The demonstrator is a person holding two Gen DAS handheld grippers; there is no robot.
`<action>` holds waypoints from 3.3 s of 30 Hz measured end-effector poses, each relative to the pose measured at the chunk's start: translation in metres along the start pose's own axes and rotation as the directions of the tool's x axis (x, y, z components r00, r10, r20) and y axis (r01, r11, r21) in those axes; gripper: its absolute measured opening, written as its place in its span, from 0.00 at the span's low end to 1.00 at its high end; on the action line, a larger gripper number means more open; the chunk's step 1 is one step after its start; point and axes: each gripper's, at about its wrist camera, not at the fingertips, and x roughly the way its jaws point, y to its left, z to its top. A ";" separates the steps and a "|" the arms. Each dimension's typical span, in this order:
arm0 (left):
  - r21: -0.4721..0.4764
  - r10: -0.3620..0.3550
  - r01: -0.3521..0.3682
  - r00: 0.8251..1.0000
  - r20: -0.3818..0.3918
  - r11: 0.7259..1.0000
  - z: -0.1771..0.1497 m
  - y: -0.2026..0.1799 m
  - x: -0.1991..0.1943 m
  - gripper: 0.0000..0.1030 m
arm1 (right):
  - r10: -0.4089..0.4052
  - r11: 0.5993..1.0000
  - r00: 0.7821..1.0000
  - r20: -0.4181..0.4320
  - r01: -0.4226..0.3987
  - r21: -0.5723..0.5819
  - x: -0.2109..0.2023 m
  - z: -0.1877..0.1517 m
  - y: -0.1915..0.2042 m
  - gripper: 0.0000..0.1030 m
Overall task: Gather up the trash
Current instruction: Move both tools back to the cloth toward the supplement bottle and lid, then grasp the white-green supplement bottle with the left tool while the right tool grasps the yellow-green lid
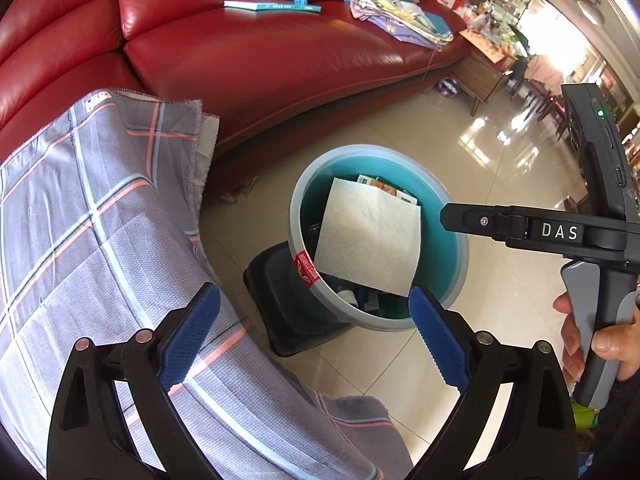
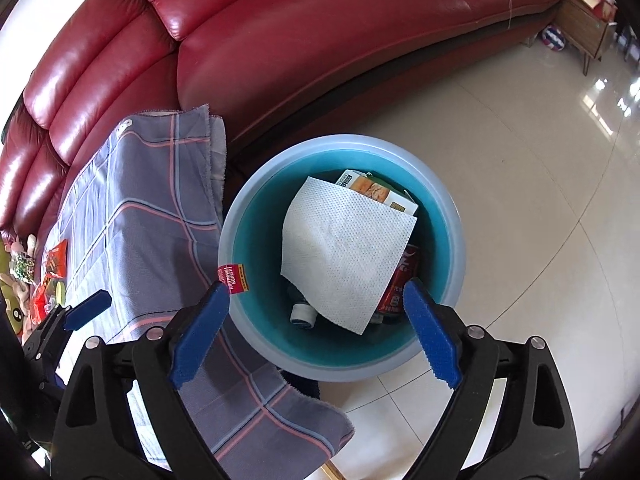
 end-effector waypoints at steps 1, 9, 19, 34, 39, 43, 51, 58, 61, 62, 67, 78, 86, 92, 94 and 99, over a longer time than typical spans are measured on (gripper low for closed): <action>0.002 0.001 -0.001 1.000 0.006 1.000 -0.001 0.000 -0.003 0.93 | -0.003 1.000 1.000 0.002 0.003 -0.003 -0.002 -0.001 0.002 0.82; -0.018 -0.001 0.002 0.999 0.045 1.000 -0.010 0.013 -0.031 0.94 | -0.020 0.999 1.000 0.011 0.020 -0.038 -0.019 -0.012 0.027 0.82; -0.098 0.030 -0.021 0.995 0.093 0.995 -0.038 0.053 -0.074 0.95 | 0.000 0.992 1.000 0.005 0.000 -0.124 -0.028 -0.031 0.094 0.82; -0.364 0.198 -0.136 0.970 0.139 0.921 -0.117 0.190 -0.158 0.95 | 0.039 0.932 0.997 -0.062 -0.058 -0.357 -0.004 -0.072 0.254 0.82; -0.457 0.264 -0.173 0.954 0.143 0.872 -0.151 0.239 -0.190 0.95 | 0.049 0.904 0.995 -0.089 -0.081 -0.420 0.007 -0.088 0.310 0.82; -0.530 0.305 -0.190 0.942 0.139 0.827 -0.176 0.275 -0.210 0.95 | 0.049 0.879 0.992 -0.115 -0.098 -0.467 0.019 -0.101 0.352 0.82; -0.628 0.373 -0.233 0.922 0.100 0.743 -0.218 0.339 -0.237 0.95 | 0.029 0.841 0.990 -0.136 -0.097 -0.532 0.037 -0.117 0.412 0.82; -0.708 0.411 -0.244 0.909 0.071 0.663 -0.250 0.390 -0.253 0.95 | 0.008 0.816 0.991 -0.137 -0.086 -0.572 0.057 -0.119 0.449 0.82; -0.748 0.407 -0.233 0.912 0.054 0.621 -0.262 0.410 -0.251 0.95 | 0.000 0.808 0.992 -0.129 -0.076 -0.584 0.068 -0.120 0.462 0.82; -0.758 0.403 -0.228 0.914 0.051 0.612 -0.265 0.415 -0.250 0.95 | -0.004 0.805 0.992 -0.126 -0.072 -0.589 0.073 -0.120 0.467 0.82; -0.763 0.382 -0.224 0.923 0.032 0.606 -0.269 0.427 -0.237 0.95 | -0.004 0.793 0.992 -0.129 -0.075 -0.604 0.090 -0.124 0.485 0.82; -0.745 0.383 -0.263 0.924 -0.011 0.613 -0.273 0.440 -0.219 0.53 | -0.014 0.756 0.992 -0.124 -0.071 -0.650 0.113 -0.132 0.509 0.82; -0.728 0.395 -0.268 0.918 0.004 0.631 -0.276 0.439 -0.225 0.53 | -0.018 0.715 0.996 -0.089 -0.049 -0.697 0.125 -0.133 0.526 0.78; -0.723 0.389 -0.255 0.921 0.021 0.642 -0.277 0.436 -0.228 0.53 | -0.023 0.692 0.997 -0.079 -0.042 -0.720 0.138 -0.135 0.537 0.74; -0.718 0.389 -0.254 0.921 0.025 0.648 -0.275 0.434 -0.228 0.53 | -0.023 0.693 0.997 -0.079 -0.041 -0.720 0.142 -0.135 0.537 0.69; -0.706 0.392 -0.259 0.920 0.028 0.659 -0.271 0.430 -0.228 0.53 | 0.000 0.674 0.998 -0.060 -0.045 -0.738 0.142 -0.136 0.540 0.58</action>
